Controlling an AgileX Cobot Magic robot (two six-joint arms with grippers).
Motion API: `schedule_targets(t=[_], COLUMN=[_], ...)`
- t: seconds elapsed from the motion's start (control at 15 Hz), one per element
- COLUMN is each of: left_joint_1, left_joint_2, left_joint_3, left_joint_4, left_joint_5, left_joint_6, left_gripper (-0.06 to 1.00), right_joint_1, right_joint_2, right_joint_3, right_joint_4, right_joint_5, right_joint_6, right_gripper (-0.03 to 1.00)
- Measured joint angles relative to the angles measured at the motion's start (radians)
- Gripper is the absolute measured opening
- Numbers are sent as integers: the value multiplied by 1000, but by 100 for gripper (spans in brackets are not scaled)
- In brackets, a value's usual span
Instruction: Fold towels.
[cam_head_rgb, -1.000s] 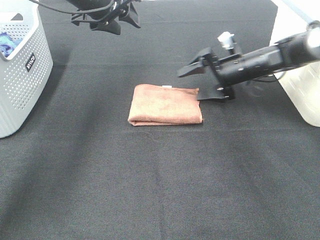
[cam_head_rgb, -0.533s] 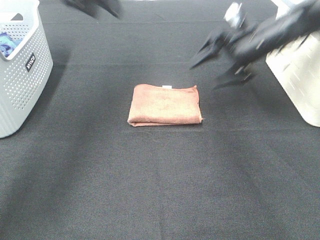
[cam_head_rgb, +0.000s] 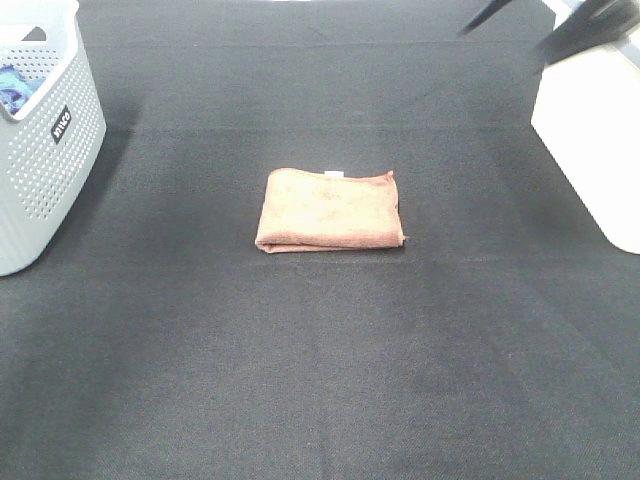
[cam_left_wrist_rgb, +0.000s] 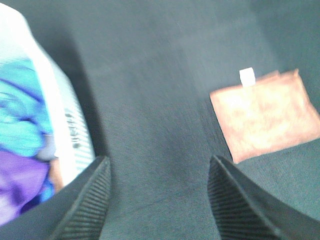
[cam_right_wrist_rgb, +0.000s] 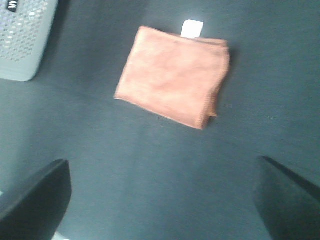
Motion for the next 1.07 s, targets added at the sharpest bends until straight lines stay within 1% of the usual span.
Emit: schedule_targets(t=[0.07, 0.13, 0.2, 0.4, 0.47, 0.6, 0.8, 0.93, 1.07], left_joint_1=[0, 0, 0, 0, 0, 0, 0, 0, 0], left_joint_2=[-47, -47, -97, -290, -396, -547, -790, -950, -1133], left_joint_3=[36, 36, 87, 344, 491, 696, 986, 1148, 1271], left_joint_4=[6, 6, 8, 12, 12, 12, 11, 11, 11], left_joint_5=[0, 0, 0, 3, 4, -1, -32, -36, -35], left_joint_6=[-1, -1, -3, -9, -20, -46, -57, -57, -57], left_gripper=[56, 56, 56, 56, 56, 56, 56, 56, 56], right_joint_1=[0, 0, 0, 0, 0, 0, 0, 0, 0], right_joint_2=[-52, -52, -103, -297, -400, -542, -760, -904, -1055], right_joint_3=[2, 2, 14, 122, 219, 389, 650, 801, 920], right_joint_4=[-40, -40, -66, -135, -170, -186, -199, -242, -283], right_joint_5=[1, 1, 1, 3, 3, -2, -77, -88, -88], right_joint_6=[18, 18, 31, 45, 47, 47, 48, 48, 48], right_gripper=[92, 92, 92, 92, 92, 92, 92, 92, 92])
